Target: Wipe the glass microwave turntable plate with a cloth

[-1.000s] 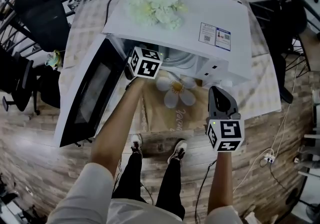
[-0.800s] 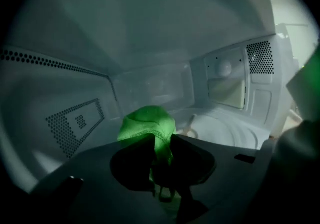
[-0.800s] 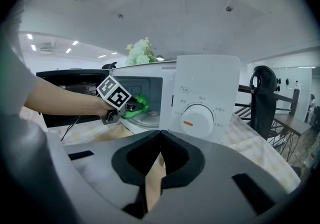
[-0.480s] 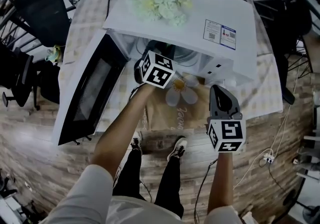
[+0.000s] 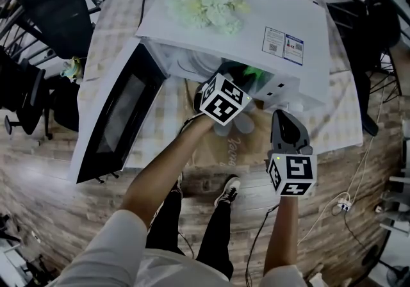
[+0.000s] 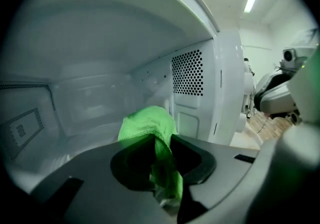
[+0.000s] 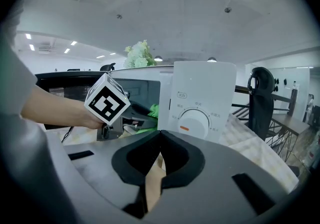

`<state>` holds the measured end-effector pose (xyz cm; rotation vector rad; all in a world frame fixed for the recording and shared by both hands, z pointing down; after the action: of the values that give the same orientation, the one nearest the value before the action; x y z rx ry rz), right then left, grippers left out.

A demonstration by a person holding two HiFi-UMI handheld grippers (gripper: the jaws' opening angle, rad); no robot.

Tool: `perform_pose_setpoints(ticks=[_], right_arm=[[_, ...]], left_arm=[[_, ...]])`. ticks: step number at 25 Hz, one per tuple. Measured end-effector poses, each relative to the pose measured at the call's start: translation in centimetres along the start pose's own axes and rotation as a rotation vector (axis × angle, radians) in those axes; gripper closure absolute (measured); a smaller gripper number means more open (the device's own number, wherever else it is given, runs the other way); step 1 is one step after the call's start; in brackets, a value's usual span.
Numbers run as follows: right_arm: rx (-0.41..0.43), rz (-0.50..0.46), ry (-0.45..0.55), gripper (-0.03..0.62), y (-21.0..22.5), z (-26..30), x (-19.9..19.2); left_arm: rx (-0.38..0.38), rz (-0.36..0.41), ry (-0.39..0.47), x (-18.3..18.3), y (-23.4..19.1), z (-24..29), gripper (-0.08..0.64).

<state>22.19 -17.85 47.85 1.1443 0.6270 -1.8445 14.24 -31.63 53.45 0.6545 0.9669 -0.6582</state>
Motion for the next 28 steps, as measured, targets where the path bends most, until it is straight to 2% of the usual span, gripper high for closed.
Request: perform_pose_setpoints(ticks=[2, 5, 9, 11, 13, 15, 18, 22, 28], right_arm=[[0.003, 0.000, -0.003, 0.578, -0.1, 0.0, -0.1], [0.003, 0.001, -0.008, 0.578, 0.1, -0.1, -0.4], [0.001, 0.007, -0.018, 0.578, 0.4, -0.1, -0.9], [0.003, 0.006, -0.023, 0.578, 0.5, -0.1, -1.2], [0.004, 0.006, -0.029, 0.578, 0.6, 0.0, -1.3], [0.005, 0.006, -0.032, 0.578, 0.7, 0.1, -1.5], [0.005, 0.007, -0.035, 0.578, 0.8, 0.1, -1.5], [0.006, 0.009, -0.027, 0.578, 0.8, 0.1, -1.4], [0.013, 0.019, -0.016, 0.578, 0.4, 0.5, -1.0]], left_arm=[[0.033, 0.047, 0.023, 0.2, -1.0, 0.1, 0.457], [0.186, 0.143, 0.026, -0.1, -4.8, 0.6, 0.457], [0.419, 0.241, -0.072, -1.8, -11.0, 1.5, 0.457], [0.480, 0.261, -0.128, -2.9, -13.1, 1.7, 0.456], [0.509, 0.261, -0.155, -3.5, -14.1, 1.6, 0.457], [0.512, 0.230, -0.159, -3.7, -14.4, 1.5, 0.457], [0.474, 0.174, -0.153, -3.9, -13.7, 1.0, 0.463], [0.401, 0.215, -0.128, -4.1, -11.7, -0.2, 0.468], [0.261, 0.202, -0.093, -3.6, -7.4, -1.5, 0.471]])
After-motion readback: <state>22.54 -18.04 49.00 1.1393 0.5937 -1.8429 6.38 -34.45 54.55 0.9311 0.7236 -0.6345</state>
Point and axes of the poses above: the fingertips, and each gripper's own axes: z forward along the fingers, y to its right, x out of its top, the point moved 4 cm from there along -z, backward along the fingers, and after that the axes turned 15 degrees about x, right-handed, at the moved point
